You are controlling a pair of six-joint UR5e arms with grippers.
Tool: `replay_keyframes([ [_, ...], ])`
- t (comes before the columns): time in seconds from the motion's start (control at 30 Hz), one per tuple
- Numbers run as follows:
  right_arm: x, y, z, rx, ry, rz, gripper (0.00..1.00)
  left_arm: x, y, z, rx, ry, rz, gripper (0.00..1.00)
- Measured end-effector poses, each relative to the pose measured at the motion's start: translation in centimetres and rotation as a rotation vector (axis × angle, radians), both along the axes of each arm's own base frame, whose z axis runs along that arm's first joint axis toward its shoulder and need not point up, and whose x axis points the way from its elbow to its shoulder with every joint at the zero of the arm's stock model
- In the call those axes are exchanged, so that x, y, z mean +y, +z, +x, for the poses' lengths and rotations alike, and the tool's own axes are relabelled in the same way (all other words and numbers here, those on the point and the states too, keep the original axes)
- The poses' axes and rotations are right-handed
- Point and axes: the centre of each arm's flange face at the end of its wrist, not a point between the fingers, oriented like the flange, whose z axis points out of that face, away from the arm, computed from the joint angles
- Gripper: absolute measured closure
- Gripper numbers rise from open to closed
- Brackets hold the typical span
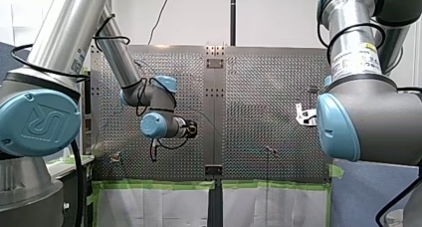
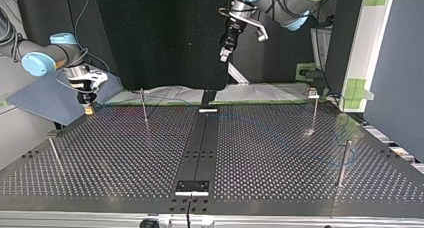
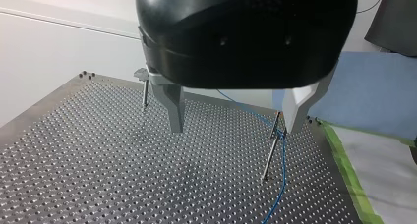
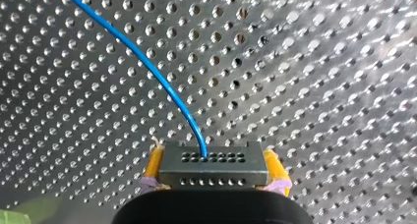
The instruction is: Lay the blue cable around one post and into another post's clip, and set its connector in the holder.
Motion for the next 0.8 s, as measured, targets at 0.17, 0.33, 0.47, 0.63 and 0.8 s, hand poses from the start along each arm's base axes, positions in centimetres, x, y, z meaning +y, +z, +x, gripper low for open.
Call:
replay_keyframes([
  [0.17, 0.4, 1.1, 1.0, 0.0, 0.012, -0.008, 1.0, 0.0, 0.0, 0.0, 0.0, 0.0, 0.0, 0.0],
  [0.33, 0.7, 3.1, 1.6, -0.002, 0.006, -0.026, 1.0, 0.0, 0.0, 0.0, 0.0, 0.0, -0.001, 0.0],
  [0.47, 1.0, 5.0, 2.0, -0.006, 0.007, -0.044, 1.0, 0.1, 0.0, 0.1, 0.0, 0.002, -0.002, 0.0],
  [0.63, 1.3, 7.1, 2.2, -0.016, -0.008, -0.064, 1.0, 0.1, 0.0, 0.2, 0.0, 0.004, -0.002, 0.0],
  [0.8, 1.6, 8.7, 2.0, -0.029, -0.037, -0.079, 1.0, 0.2, 0.0, 0.2, 0.0, 0.006, -0.002, 0.0],
])
